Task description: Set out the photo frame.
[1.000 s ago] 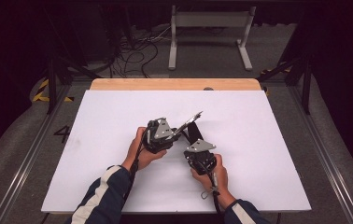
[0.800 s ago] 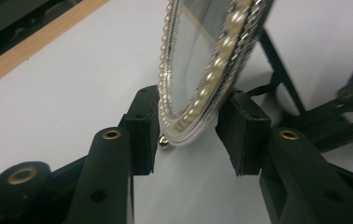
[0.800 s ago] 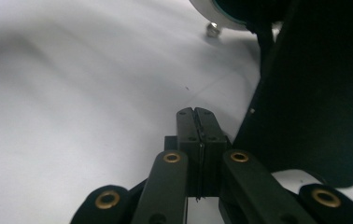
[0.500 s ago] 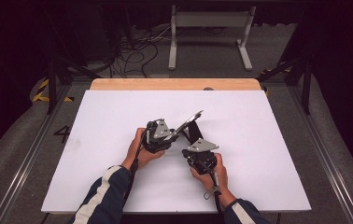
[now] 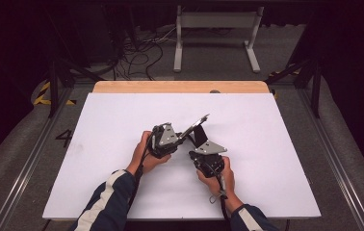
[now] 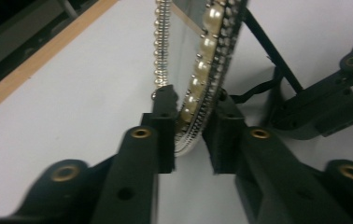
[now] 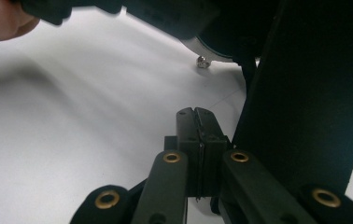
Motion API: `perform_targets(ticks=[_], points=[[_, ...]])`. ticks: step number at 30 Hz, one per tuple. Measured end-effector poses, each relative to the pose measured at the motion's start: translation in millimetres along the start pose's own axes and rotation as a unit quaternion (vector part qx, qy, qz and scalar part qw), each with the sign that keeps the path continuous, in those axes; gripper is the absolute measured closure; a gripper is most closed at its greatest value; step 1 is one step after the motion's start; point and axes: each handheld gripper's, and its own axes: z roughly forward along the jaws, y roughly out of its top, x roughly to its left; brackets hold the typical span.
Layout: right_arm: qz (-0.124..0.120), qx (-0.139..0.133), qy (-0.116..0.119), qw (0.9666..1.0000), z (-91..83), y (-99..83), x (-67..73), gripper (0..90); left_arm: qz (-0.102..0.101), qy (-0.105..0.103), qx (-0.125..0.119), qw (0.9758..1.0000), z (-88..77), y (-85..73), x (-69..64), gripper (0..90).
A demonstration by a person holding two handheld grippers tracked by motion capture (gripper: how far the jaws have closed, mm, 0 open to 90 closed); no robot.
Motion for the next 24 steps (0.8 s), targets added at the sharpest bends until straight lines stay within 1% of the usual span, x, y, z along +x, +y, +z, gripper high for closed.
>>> perform_targets(ticks=[1,2,4,6,8,9,11,12,14,15,16,18,19,23,24], points=[[-0.001,0.001,-0.002,1.0000,0.0,-0.1,-0.4,90.0,0.002,-0.001,0.001,1.0000,-0.7,-0.2,-0.2,77.3],[0.001,0.003,0.004,1.0000,-0.1,-0.5,-1.4,90.0,0.011,0.001,0.006,0.9999,-1.7,0.7,-1.2,77.5],[-0.001,0.003,0.003,1.0000,-0.7,-0.5,-1.4,90.0,0.021,0.001,0.011,0.9997,-3.7,2.8,-3.0,78.5],[0.001,0.001,0.003,1.0000,-2.2,-0.5,-2.3,90.0,0.021,0.000,0.012,0.9997,-4.3,3.5,-3.9,79.2],[0.000,0.000,0.001,1.0000,-3.2,-0.3,-3.2,90.0,0.028,0.000,0.018,0.9994,-6.4,5.4,-6.7,79.4],[0.005,0.001,0.005,1.0000,-4.2,-1.0,-6.7,90.0,0.031,0.000,0.023,0.9993,-8.0,6.3,-9.0,79.4],[0.001,0.005,0.005,1.0000,-4.5,-1.5,-7.9,90.0,0.032,0.002,0.025,0.9992,-8.9,6.8,-10.1,79.4],[0.000,0.005,0.006,1.0000,-4.8,-1.7,-8.0,90.0,0.038,0.003,0.027,0.9989,-10.5,8.2,-11.8,79.6],[-0.004,0.005,0.008,1.0000,-5.8,-2.4,-8.5,90.0,0.034,0.006,0.032,0.9989,-11.9,8.7,-13.7,79.7],[-0.004,0.005,0.008,1.0000,-5.8,-2.4,-8.5,90.0,0.036,0.006,0.034,0.9988,-13.1,9.3,-14.2,79.7],[-0.004,0.006,0.010,0.9999,-6.3,-2.4,-9.1,90.0,0.033,0.004,0.035,0.9989,-14.2,9.7,-15.2,79.7],[-0.004,0.005,0.013,0.9999,-7.0,-2.8,-10.2,90.0,0.040,0.005,0.038,0.9985,-16.1,10.7,-17.1,79.6],[-0.005,0.006,0.016,0.9998,-7.1,-2.8,-10.9,90.0,0.037,0.004,0.041,0.9985,-17.5,10.8,-18.8,79.7],[-0.008,0.011,0.027,0.9995,-8.6,-2.1,-14.0,90.0,0.040,0.003,0.042,0.9983,-21.3,11.0,-21.6,79.0],[-0.009,0.012,0.028,0.9995,-8.5,-2.0,-14.5,90.0,0.035,0.000,0.043,0.9985,-22.2,10.7,-22.8,78.9]])
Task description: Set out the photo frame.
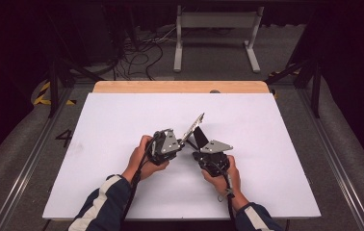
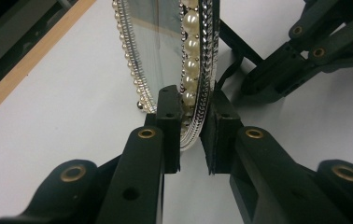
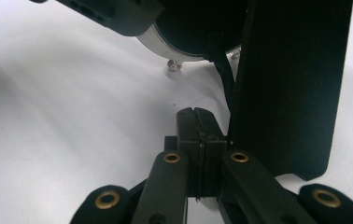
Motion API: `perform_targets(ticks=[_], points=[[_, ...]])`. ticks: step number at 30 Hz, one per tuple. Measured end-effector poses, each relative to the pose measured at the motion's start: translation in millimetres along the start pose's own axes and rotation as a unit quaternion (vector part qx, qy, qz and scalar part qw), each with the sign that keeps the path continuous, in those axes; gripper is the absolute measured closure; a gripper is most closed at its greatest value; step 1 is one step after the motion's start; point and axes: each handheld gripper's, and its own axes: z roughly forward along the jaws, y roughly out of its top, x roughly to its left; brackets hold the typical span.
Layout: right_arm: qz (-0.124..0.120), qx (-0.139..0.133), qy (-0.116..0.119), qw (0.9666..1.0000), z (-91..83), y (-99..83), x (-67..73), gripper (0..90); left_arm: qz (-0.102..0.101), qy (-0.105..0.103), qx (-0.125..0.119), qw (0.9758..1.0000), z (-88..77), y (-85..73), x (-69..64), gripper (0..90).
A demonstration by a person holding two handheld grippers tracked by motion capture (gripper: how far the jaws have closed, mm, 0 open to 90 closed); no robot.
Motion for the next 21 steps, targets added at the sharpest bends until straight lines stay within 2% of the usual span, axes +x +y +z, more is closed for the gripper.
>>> perform_targets(ticks=[3,6,12,16,18,21], points=[[-0.006,0.005,0.006,0.9999,-0.5,0.8,-0.2,90.0,0.004,0.001,0.002,1.0000,-3.0,-0.7,-2.3,78.4],[-0.017,0.008,0.017,0.9997,-1.0,0.8,-0.3,90.0,-0.001,-0.004,-0.002,1.0000,-4.6,-2.9,-3.5,77.9],[-0.016,0.003,0.021,0.9997,-4.3,0.3,-2.8,90.0,-0.025,-0.020,-0.025,0.9992,-2.0,-10.9,0.9,75.7],[-0.014,-0.002,0.018,0.9997,-8.2,0.8,-4.8,90.0,-0.021,-0.021,-0.021,0.9994,3.7,-17.7,0.8,71.2],[-0.014,-0.004,0.020,0.9997,-10.0,1.8,-5.6,90.0,-0.021,-0.020,-0.041,0.9987,5.2,-22.8,2.2,73.8],[-0.016,-0.009,0.016,0.9997,-11.4,3.0,-6.2,90.0,-0.002,-0.010,-0.041,0.9991,4.5,-23.2,-0.1,75.4]])
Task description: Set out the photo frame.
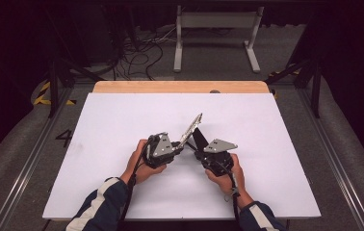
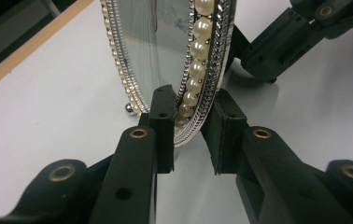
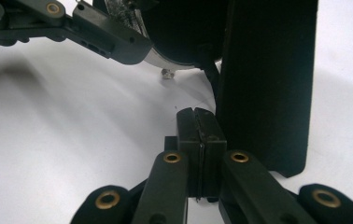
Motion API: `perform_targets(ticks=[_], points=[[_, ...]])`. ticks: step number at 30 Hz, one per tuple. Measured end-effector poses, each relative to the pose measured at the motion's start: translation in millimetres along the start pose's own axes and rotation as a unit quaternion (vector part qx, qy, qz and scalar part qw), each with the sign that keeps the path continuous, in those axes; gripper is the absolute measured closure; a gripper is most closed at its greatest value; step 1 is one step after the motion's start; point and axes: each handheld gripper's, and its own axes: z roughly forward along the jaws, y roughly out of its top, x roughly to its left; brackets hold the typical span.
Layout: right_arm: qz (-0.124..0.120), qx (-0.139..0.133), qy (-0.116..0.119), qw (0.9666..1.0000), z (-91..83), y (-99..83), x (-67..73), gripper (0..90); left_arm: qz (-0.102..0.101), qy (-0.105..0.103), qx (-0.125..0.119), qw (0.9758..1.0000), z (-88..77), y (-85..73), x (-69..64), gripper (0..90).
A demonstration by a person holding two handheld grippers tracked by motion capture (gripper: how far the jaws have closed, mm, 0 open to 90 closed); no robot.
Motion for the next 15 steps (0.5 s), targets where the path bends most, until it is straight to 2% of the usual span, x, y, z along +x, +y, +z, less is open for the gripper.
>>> perform_targets(ticks=[4,7,10,15], points=[[0.001,-0.001,0.000,1.0000,0.1,-0.1,0.1,90.0,0.013,0.008,0.008,0.9998,-1.9,2.1,-2.2,76.9],[-0.001,0.005,-0.005,1.0000,0.9,-0.2,1.8,90.0,0.010,0.003,0.011,0.9999,-3.6,2.2,-2.7,77.3],[-0.006,0.011,-0.005,0.9999,1.3,-0.1,2.8,90.0,0.020,0.006,0.020,0.9996,-5.2,3.5,-5.1,77.0],[-0.007,0.012,-0.006,0.9999,1.7,-0.4,1.9,90.0,0.021,-0.002,0.019,0.9996,-6.4,5.7,-5.6,76.9]])
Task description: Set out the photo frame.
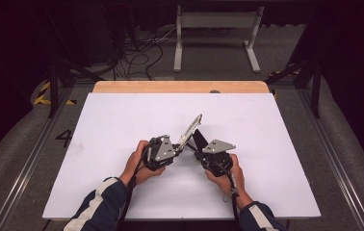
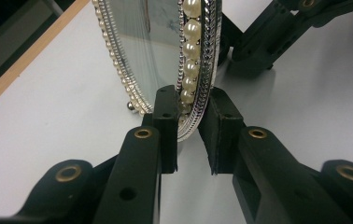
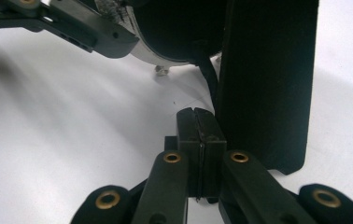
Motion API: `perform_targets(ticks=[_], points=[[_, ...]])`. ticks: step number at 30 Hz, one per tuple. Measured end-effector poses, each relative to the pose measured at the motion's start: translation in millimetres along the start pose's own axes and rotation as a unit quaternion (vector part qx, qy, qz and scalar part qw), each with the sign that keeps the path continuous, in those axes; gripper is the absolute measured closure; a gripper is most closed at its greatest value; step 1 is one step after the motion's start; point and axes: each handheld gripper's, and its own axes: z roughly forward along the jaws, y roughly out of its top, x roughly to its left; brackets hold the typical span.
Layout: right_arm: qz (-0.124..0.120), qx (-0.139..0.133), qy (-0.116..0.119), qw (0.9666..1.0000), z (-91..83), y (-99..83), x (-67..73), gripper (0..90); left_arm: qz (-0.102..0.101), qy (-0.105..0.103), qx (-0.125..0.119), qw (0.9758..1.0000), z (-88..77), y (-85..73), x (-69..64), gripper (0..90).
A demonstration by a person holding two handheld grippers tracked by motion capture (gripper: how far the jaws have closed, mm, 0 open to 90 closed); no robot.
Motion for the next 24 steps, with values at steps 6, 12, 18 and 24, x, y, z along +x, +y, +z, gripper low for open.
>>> perform_targets(ticks=[6,12,18,24], points=[[0.000,0.004,-0.001,1.0000,-0.5,-1.7,-5.9,90.0,-0.004,-0.003,0.000,1.0000,1.2,2.3,-3.6,75.9],[-0.001,0.007,0.002,1.0000,-0.8,-2.9,-8.5,90.0,-0.005,-0.008,-0.002,1.0000,1.6,2.6,-4.3,75.4],[-0.001,0.010,0.003,0.9999,-2.0,-3.6,-9.9,90.0,-0.004,-0.012,-0.006,0.9999,2.1,1.9,-2.9,75.3],[-0.002,0.012,-0.005,0.9999,-2.3,-5.5,-9.2,90.0,-0.005,-0.009,-0.002,0.9999,2.1,2.8,-4.5,75.2]])
